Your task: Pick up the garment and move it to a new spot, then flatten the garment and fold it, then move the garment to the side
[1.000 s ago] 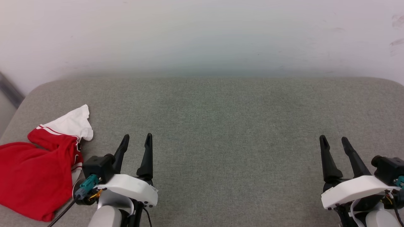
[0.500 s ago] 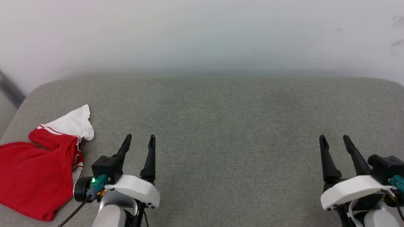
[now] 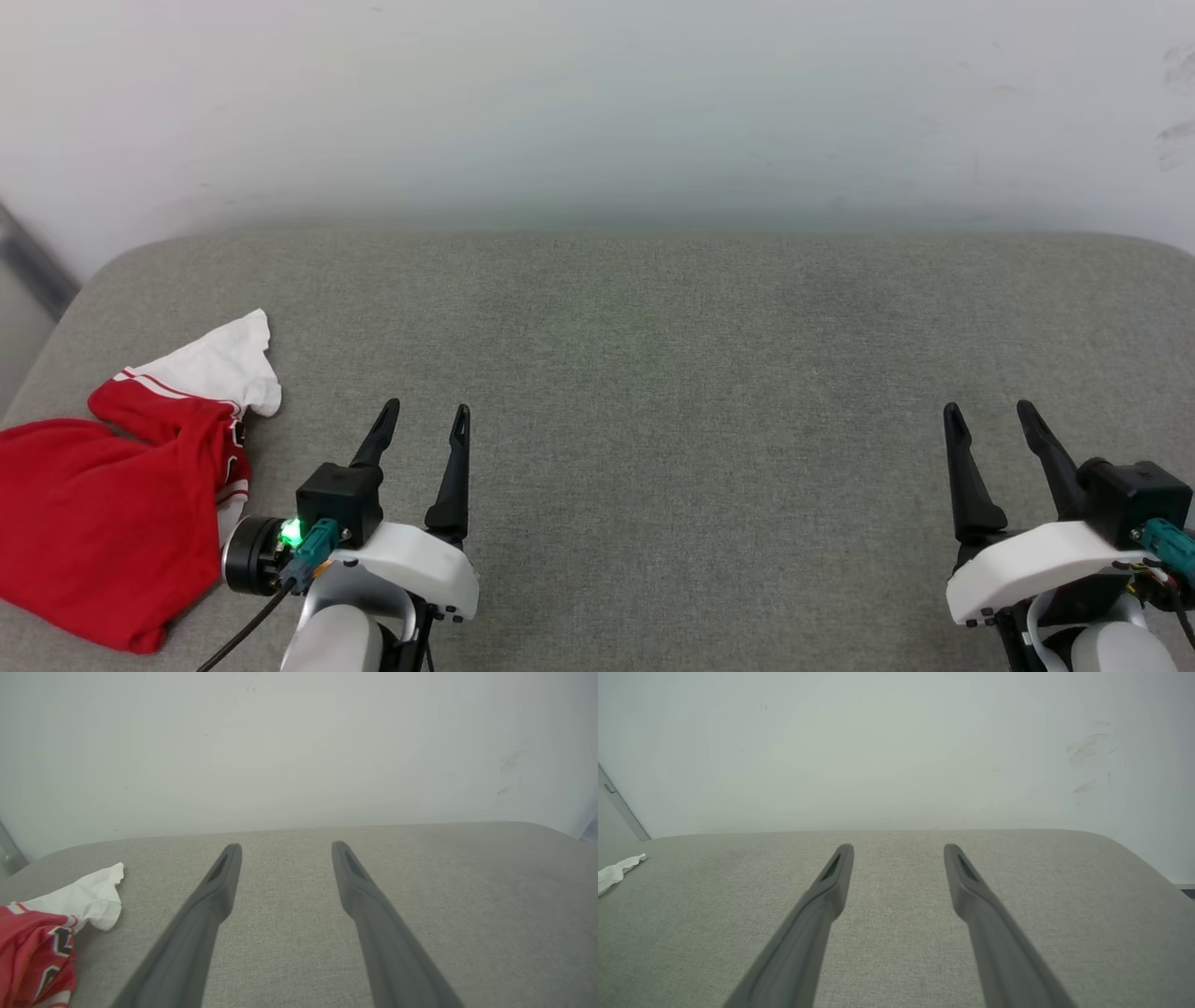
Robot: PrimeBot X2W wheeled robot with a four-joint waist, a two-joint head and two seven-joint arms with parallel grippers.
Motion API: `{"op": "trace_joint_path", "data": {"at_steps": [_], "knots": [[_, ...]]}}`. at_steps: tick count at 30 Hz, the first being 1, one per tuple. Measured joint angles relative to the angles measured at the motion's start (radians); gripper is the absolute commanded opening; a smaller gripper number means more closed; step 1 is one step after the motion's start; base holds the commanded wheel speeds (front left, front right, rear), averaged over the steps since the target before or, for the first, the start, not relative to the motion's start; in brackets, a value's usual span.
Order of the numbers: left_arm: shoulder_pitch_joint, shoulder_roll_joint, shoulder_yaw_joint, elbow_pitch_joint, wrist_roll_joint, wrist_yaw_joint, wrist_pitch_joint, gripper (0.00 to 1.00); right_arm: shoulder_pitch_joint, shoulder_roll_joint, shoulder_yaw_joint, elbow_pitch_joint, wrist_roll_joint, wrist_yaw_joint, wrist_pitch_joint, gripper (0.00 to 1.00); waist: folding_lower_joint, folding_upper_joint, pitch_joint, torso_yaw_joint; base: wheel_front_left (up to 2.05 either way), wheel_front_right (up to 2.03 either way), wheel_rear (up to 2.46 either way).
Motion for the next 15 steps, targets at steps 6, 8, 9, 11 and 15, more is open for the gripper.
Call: {"op": "trace_joint_path", "data": {"at_steps": [6, 8, 9, 11, 15], "knots": [[-0.01, -0.004, 0.003, 0.018, 0.03, -0.001, -0.011, 1.0, 0.0, 0.002, -0.001, 0.007, -0.031, 0.0, -0.009, 1.0, 0.0, 0.0, 0.0, 0.002, 0.0, 0.0, 0.0], [-0.01, -0.006, 0.006, 0.026, 0.031, -0.001, -0.012, 1.0, 0.0, 0.002, -0.002, 0.01, -0.045, 0.0, -0.011, 1.0, 0.0, 0.0, -0.001, 0.003, 0.0, 0.0, 0.0], [-0.01, -0.006, 0.007, 0.028, 0.031, -0.001, -0.014, 1.0, -0.001, 0.002, -0.002, 0.012, -0.046, 0.0, -0.011, 1.0, 0.0, 0.0, -0.001, 0.003, 0.0, 0.0, 0.0], [-0.011, -0.007, 0.011, 0.035, 0.023, -0.002, -0.014, 1.0, -0.001, 0.002, -0.003, 0.016, -0.045, 0.0, -0.012, 1.0, 0.0, 0.0, -0.001, 0.004, 0.0, 0.0, 0.0], [-0.014, -0.01, 0.016, 0.043, 0.012, -0.006, -0.014, 1.0, -0.001, 0.003, -0.007, 0.022, -0.039, 0.0, -0.014, 1.0, 0.0, 0.0, -0.001, 0.005, 0.0, 0.0, 0.0]]}}
